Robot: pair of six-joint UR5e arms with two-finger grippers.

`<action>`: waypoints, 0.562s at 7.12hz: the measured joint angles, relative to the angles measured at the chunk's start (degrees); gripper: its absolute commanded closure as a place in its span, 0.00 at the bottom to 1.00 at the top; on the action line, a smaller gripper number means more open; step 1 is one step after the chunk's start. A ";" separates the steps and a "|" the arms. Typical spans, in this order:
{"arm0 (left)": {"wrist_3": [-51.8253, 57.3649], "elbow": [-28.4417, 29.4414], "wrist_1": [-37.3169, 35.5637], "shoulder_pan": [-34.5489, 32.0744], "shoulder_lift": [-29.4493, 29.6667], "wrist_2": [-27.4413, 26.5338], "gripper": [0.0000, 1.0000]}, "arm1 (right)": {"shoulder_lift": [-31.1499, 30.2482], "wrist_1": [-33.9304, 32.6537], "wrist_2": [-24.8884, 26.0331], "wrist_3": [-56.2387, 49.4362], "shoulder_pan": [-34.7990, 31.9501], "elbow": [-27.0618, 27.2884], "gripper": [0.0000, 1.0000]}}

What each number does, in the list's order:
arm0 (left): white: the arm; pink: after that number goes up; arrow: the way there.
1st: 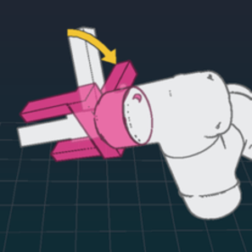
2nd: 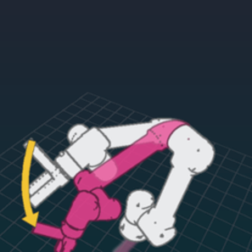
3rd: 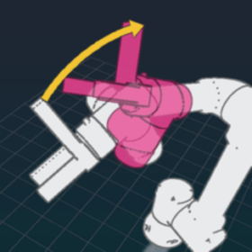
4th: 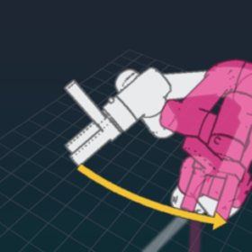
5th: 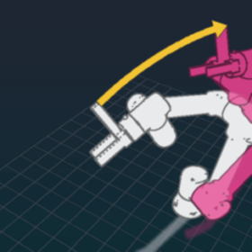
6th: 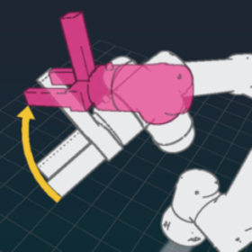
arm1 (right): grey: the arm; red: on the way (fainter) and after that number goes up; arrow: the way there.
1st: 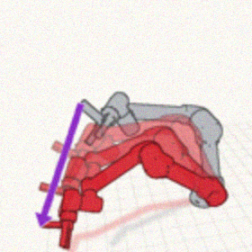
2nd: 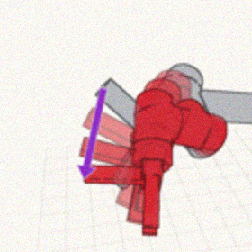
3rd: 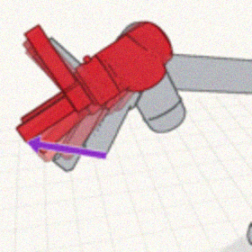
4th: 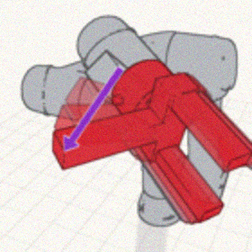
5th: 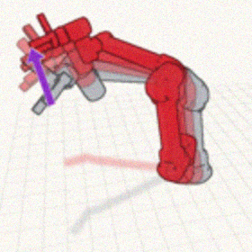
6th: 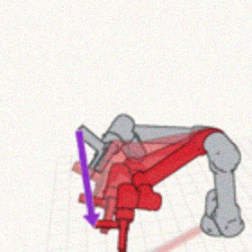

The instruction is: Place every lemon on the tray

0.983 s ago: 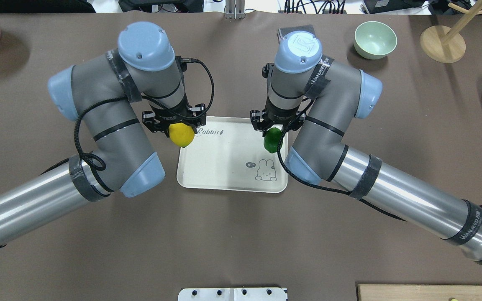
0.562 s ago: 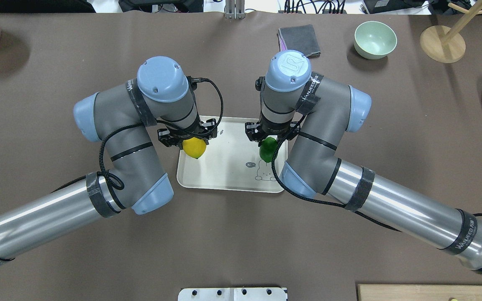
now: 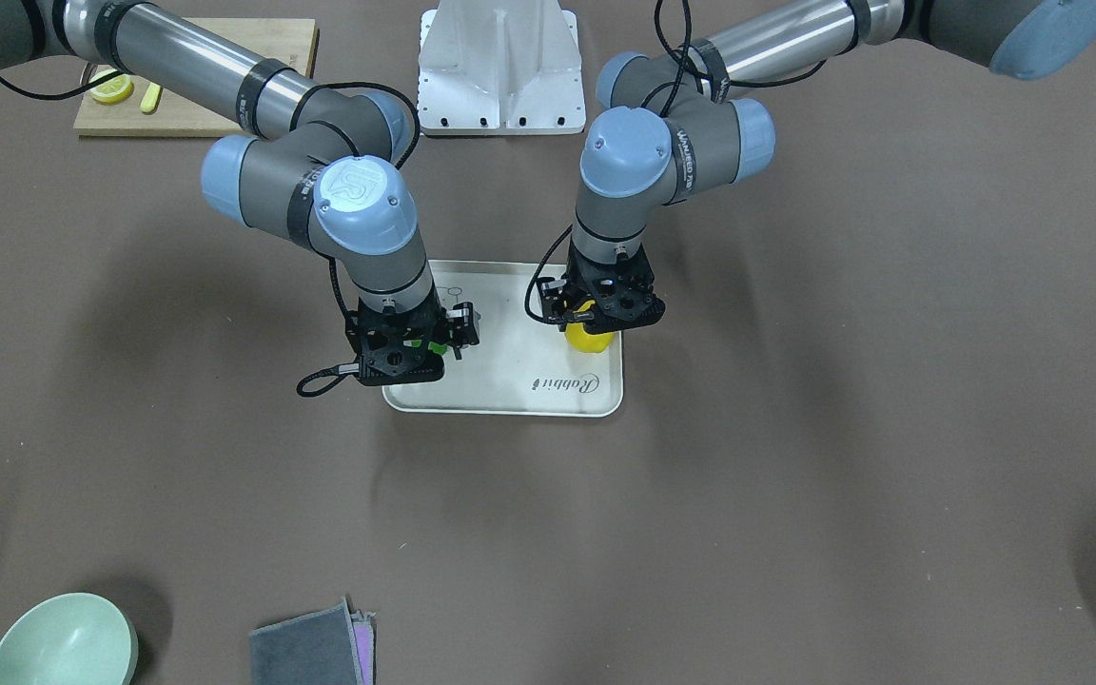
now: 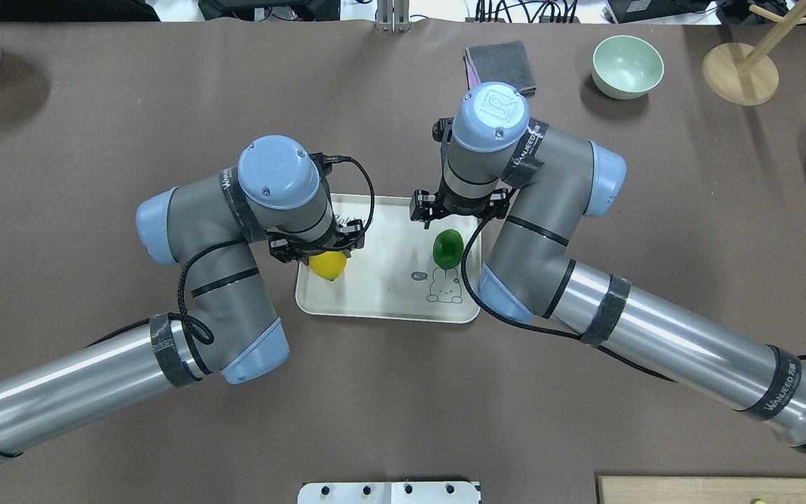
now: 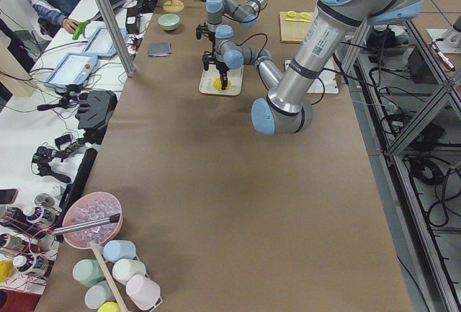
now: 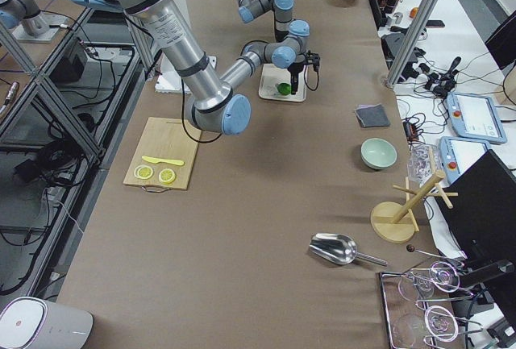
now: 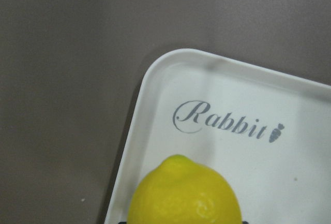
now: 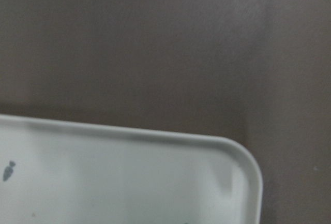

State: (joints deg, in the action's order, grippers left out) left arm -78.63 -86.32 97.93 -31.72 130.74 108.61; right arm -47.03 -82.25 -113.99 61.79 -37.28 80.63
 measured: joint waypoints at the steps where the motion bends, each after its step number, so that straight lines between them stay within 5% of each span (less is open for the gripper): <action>1: -0.24 -0.10 0.11 0.04 -0.02 -0.13 0.02 | -0.27 0.20 -0.99 -0.08 -2.18 0.29 0.00; 4: -2.01 -1.57 0.00 -1.03 -0.04 0.09 0.02 | -3.94 3.98 -7.40 -2.52 -10.34 1.00 0.00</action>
State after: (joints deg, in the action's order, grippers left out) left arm -80.65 -87.88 97.93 -32.75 130.70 108.69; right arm -50.96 -78.27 -121.39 59.27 -47.63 81.64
